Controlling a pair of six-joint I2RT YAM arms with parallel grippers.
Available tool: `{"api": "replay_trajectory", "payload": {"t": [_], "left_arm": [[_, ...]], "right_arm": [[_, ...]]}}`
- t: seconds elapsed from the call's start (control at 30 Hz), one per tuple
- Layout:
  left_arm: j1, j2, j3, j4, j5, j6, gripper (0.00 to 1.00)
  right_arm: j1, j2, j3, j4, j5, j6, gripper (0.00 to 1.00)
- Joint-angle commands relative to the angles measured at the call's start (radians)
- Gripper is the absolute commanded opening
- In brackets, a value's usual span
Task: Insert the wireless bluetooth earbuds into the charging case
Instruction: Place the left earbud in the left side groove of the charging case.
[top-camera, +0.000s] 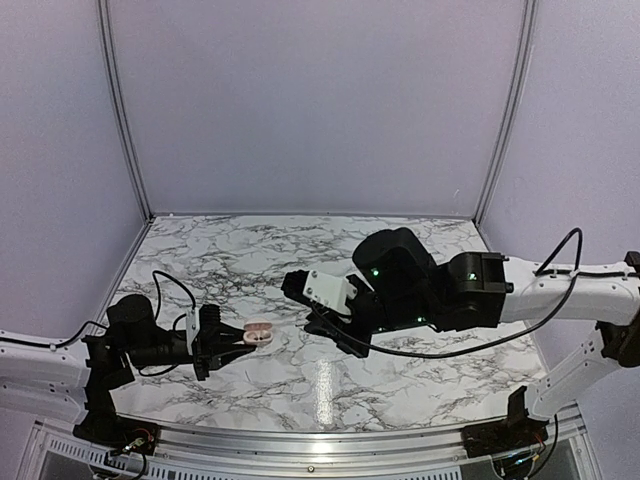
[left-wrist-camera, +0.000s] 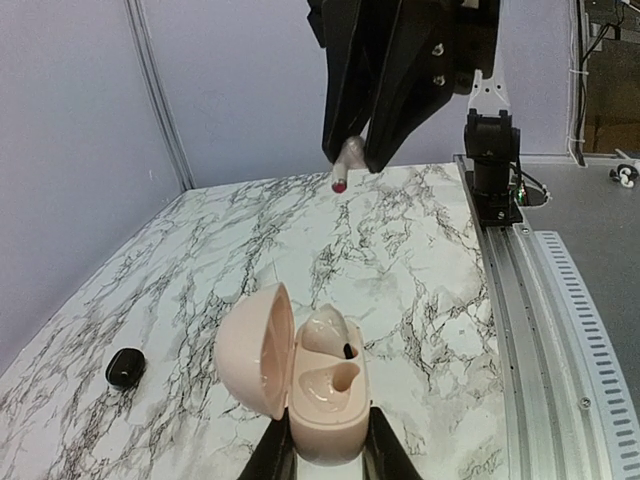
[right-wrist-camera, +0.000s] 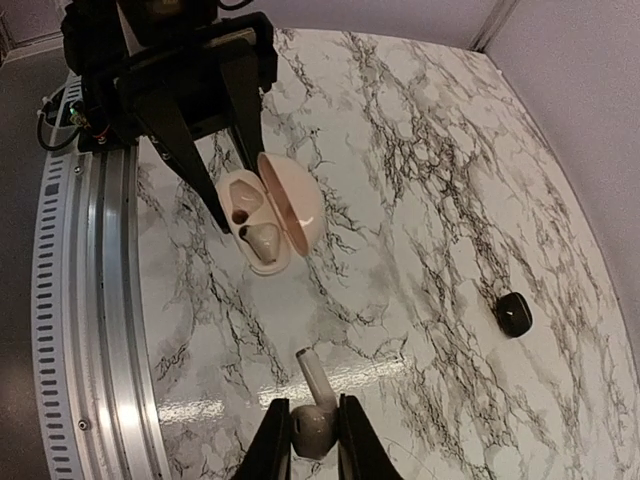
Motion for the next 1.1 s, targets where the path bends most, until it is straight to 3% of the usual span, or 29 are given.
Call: {"api": "replay_trajectory", "payload": {"t": [0.0,0.37,0.57,0.67,0.83,1.07], "left_arm": [[-0.027,0.013,0.04,-0.046,-0.052,0.043,0.0],[-0.048,0.057,0.077,-0.058,-0.053,0.03,0.0],[-0.048,0.073,0.084,-0.06,-0.049,0.009,0.0],[-0.047,0.055,0.073,-0.054,-0.071,-0.03,0.0],[-0.045,-0.01,0.025,-0.016,-0.103,-0.072,0.0],[-0.045,-0.057,0.01,-0.014,-0.115,-0.075,0.0]], "right_arm": [[0.068,0.036,0.093,-0.135,0.116,-0.032,0.1],[0.144,0.129,0.208,-0.227,0.213,-0.085,0.1],[0.136,0.129,0.185,-0.208,0.247,-0.076,0.1],[0.063,0.082,0.062,-0.11,0.19,-0.021,0.1],[-0.034,-0.013,-0.18,0.192,0.062,0.075,0.11],[-0.071,0.07,-0.246,0.356,-0.009,0.086,0.1]]}}
